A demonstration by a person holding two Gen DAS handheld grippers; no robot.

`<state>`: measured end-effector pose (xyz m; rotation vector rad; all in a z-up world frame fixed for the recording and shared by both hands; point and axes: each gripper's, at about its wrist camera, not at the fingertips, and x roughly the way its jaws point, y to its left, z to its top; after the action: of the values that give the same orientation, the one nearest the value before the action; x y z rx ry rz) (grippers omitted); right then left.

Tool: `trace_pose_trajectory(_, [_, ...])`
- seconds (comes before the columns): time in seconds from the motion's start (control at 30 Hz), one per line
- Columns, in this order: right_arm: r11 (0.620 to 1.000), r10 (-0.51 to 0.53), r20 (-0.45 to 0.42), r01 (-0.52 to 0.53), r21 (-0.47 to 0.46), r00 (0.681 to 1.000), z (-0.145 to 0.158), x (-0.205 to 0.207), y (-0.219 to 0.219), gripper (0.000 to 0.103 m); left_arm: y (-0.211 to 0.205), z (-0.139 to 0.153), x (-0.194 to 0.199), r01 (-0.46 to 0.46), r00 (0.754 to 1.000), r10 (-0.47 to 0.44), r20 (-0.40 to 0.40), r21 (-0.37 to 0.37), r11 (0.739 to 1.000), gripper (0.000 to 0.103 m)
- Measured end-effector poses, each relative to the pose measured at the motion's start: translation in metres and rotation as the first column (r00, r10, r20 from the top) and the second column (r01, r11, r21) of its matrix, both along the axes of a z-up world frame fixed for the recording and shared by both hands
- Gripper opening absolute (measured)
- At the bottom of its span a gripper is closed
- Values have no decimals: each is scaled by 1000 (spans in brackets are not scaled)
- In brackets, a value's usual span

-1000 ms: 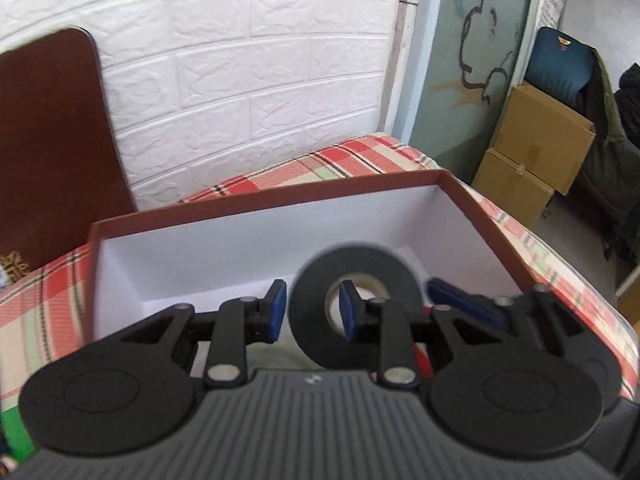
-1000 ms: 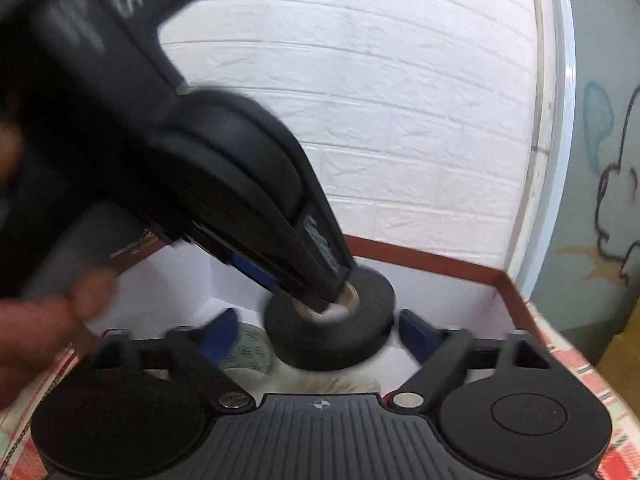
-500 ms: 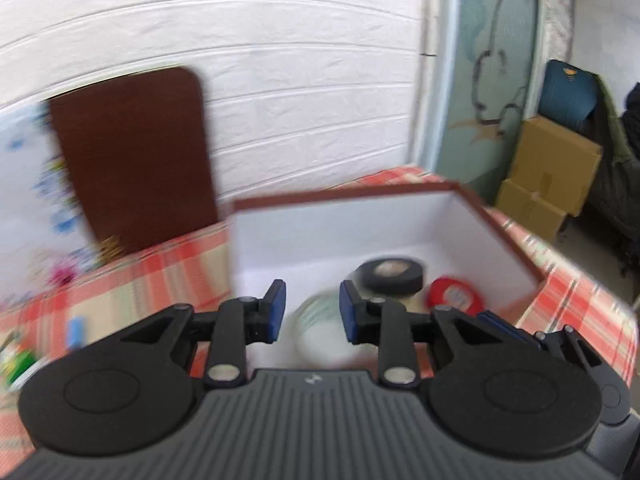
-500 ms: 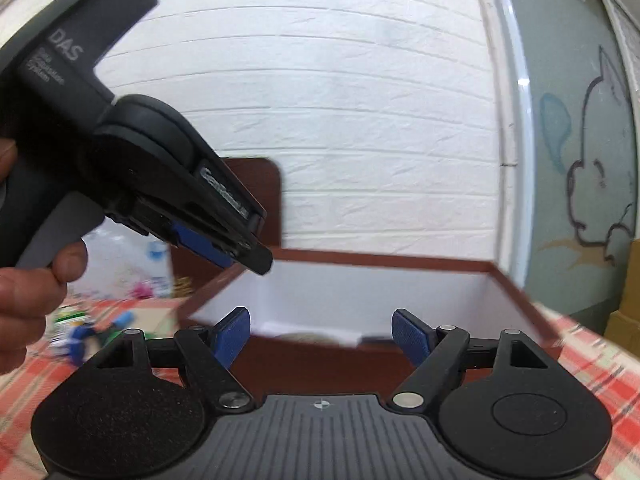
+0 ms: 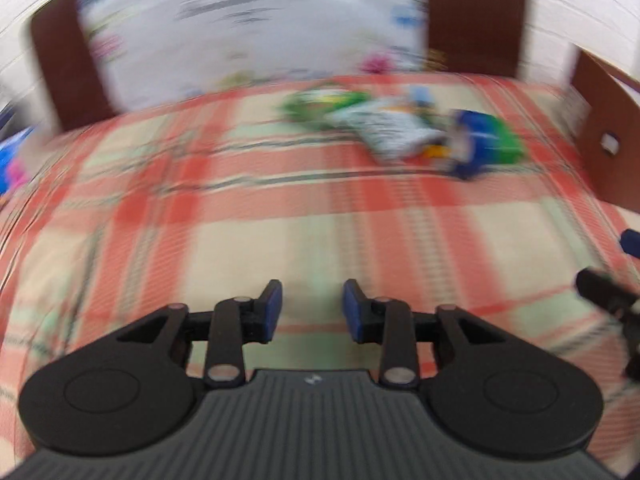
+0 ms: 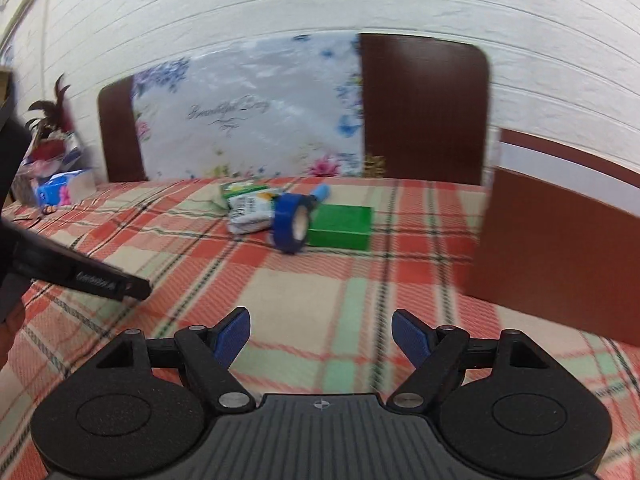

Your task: Organize objects

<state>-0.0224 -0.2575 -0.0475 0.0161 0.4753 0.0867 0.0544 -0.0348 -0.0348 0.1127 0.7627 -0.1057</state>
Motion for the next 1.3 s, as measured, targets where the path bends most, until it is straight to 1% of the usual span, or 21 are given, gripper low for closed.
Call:
trace_pose_trajectory(0.1, [999, 6, 26, -6, -33, 1000, 8, 25, 18, 75, 35, -9, 1, -74, 995, 76, 60, -37, 997, 56])
trace_pose_trajectory(0.13, [999, 8, 39, -7, -41, 999, 10, 34, 24, 74, 44, -15, -2, -76, 993, 81, 91, -54, 996, 62])
trace_pose_trajectory(0.2, [998, -1, 60, 4, -59, 998, 12, 54, 27, 72, 49, -23, -10, -58, 986, 71, 154, -82, 995, 64])
trace_pose_trajectory(0.3, [995, -52, 60, 57, -87, 997, 13, 85, 27, 70, 45, -22, -10, -50, 984, 60, 170, -60, 997, 65])
trace_pose_trajectory(0.33, [995, -65, 45, 68, -75, 997, 13, 96, 25, 62, 45, -23, -8, -47, 983, 57, 173, -63, 997, 65])
trace_pose_trajectory(0.37, [996, -71, 19, 72, -55, 997, 11, 104, 22, 48, 45, -23, -5, -45, 983, 57, 174, -73, 996, 65])
trace_pose_trajectory(0.43, [998, -65, -53, 66, 15, 996, 5, 115, 12, 25, 48, -24, -4, -42, 983, 58, 173, -92, 995, 66])
trace_pose_trajectory(0.47, [995, -65, -81, 70, 64, 995, 1, 116, 6, 17, 48, -24, -6, -42, 983, 58, 173, -94, 995, 66])
trace_pose_trajectory(0.6, [967, -69, -108, 93, 238, 992, 2, 92, -15, 17, 47, -25, -8, -42, 983, 56, 175, -82, 996, 67])
trace_pose_trajectory(0.7, [897, 12, -160, 60, 437, 987, 4, 62, -27, 18, 47, -25, -8, -43, 983, 58, 175, -84, 996, 68])
trace_pose_trajectory(0.77, [860, 88, -169, 10, 510, 982, 2, 41, -27, 18, 47, -25, -8, -44, 983, 58, 174, -86, 995, 68])
trace_pose_trajectory(0.8, [870, 92, -176, 7, 493, 980, 0, 29, -25, 19, 47, -25, -8, -44, 983, 58, 174, -86, 995, 68])
trace_pose_trajectory(0.83, [899, 61, -184, 26, 437, 981, -2, 18, -23, 33, 47, -25, -8, -44, 983, 58, 174, -85, 995, 68])
trace_pose_trajectory(0.87, [934, 5, -185, 62, 353, 983, -5, 8, -22, 55, 47, -25, -8, -44, 983, 58, 175, -84, 995, 68])
trace_pose_trajectory(0.9, [958, -64, -188, 113, 263, 980, -7, -1, -21, 61, 47, -25, -8, -44, 983, 59, 175, -85, 995, 68])
trace_pose_trajectory(0.93, [967, -105, -186, 144, 210, 977, -9, -8, -23, 61, 46, -25, -8, -44, 983, 59, 174, -84, 995, 68])
trace_pose_trajectory(1.0, [966, -109, -162, 143, 216, 981, -6, -29, -29, 61, 46, -25, -8, -45, 983, 59, 174, -79, 996, 68])
trace_pose_trajectory(1.07, [981, -90, -125, 110, 163, 988, -3, -42, -22, 62, 46, -24, -7, -46, 984, 58, 169, -70, 996, 69])
trace_pose_trajectory(1.17, [999, -33, -75, 36, 36, 997, -4, -53, -1, 65, 41, -17, -4, -49, 990, 56, 131, -59, 997, 67])
trace_pose_trajectory(1.27, [999, 8, -74, -11, -33, 997, -10, -57, 14, 64, 26, -3, -1, 18, 998, -10, 54, -149, 989, 62])
trace_pose_trajectory(1.3, [999, 16, -77, -19, -42, 997, -11, -58, 14, 64, 15, 2, -2, 44, 999, -39, 37, -152, 987, 62])
